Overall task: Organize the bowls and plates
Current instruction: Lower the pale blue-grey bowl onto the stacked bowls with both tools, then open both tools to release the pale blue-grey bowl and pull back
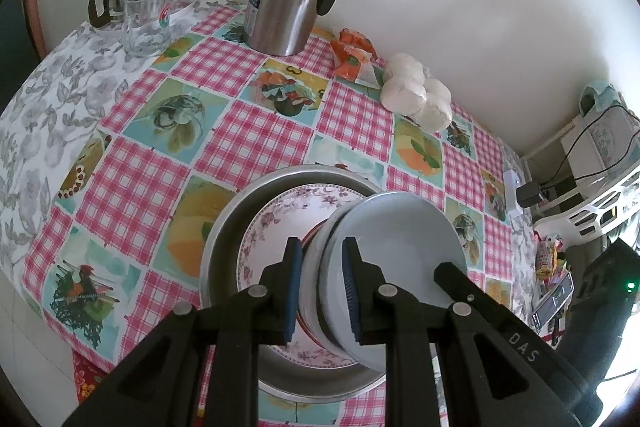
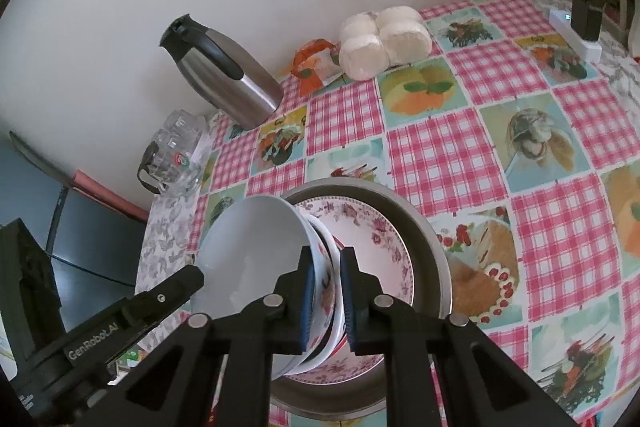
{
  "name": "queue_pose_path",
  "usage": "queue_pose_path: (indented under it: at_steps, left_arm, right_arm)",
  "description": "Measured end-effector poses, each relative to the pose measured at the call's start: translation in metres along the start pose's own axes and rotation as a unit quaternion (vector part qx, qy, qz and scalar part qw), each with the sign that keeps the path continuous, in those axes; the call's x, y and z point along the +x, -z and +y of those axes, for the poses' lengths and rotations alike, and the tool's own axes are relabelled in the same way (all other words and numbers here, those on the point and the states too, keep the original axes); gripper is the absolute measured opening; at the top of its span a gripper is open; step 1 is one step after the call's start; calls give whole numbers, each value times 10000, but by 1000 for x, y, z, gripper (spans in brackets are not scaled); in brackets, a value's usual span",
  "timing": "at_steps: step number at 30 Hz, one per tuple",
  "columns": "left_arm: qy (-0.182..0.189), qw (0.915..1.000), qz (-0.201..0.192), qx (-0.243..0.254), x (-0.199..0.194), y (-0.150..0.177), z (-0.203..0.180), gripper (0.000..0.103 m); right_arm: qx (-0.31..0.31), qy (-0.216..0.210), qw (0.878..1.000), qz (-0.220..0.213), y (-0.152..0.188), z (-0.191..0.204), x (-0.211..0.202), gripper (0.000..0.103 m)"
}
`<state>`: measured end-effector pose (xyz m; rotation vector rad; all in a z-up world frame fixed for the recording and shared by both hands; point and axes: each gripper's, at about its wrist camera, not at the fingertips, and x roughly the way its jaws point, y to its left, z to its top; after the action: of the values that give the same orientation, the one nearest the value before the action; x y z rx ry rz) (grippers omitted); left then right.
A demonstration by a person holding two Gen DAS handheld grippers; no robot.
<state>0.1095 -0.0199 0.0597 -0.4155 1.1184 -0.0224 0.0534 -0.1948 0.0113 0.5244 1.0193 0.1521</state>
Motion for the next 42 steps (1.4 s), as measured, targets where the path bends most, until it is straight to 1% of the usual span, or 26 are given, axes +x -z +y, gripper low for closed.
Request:
queue_pose_path:
  at_steps: [6, 11, 13, 17, 24, 28, 33, 36, 38, 39, 40, 41, 42]
  left_arm:
    - [20, 10000, 29, -23, 2, 0, 3, 21]
    - [115, 9999, 55, -30, 1, 0, 2, 21]
    - [288, 9995, 142, -41, 3, 0, 1, 21]
    - [219, 9997, 130, 50, 1, 2, -5, 21]
    - [261, 9994, 241, 6, 1, 3, -4, 21]
    - [245, 9994, 223, 51, 2, 4, -4, 21]
    - [179, 9995, 185, 181, 2, 4, -7, 21]
    - [67, 9996, 108, 240, -2, 3, -8, 21]
    - [-113, 9994, 27, 319, -4, 3, -8, 22]
    - [-262, 9989, -51, 384, -7, 3, -9, 22]
    - [-383, 9983, -136, 427, -10, 2, -9, 24]
    - [-442, 9979, -183, 438, -12, 2, -9, 31]
    - [-554, 9971, -270, 449, -15, 1, -8, 36]
  right_arm:
    - [275, -178, 9992, 213, 1, -11, 10, 14]
    - [154, -71, 9998, 125, 1, -5, 3, 14]
    - [109, -161, 9998, 78, 0, -1, -1, 14]
    - [110, -121, 9998, 106, 0, 0, -2, 14]
    - [158, -67, 9998, 125, 0, 0, -5, 14]
    - [182, -66, 9997, 145, 0, -1, -5, 14]
    - [64, 47, 9999, 154, 1, 2, -4, 17]
    - [-131, 360, 9992, 72, 1, 7, -7, 18]
    - [-283, 478, 9985, -19, 1, 11, -11, 18]
    - [-341, 553, 9979, -52, 0, 13, -12, 23]
    - [-423, 643, 9970, -91, 0, 15, -13, 35]
    - [-547, 749, 9956, -138, 1, 18, -14, 43]
    - [-623, 793, 9948, -168, 1, 20, -15, 57]
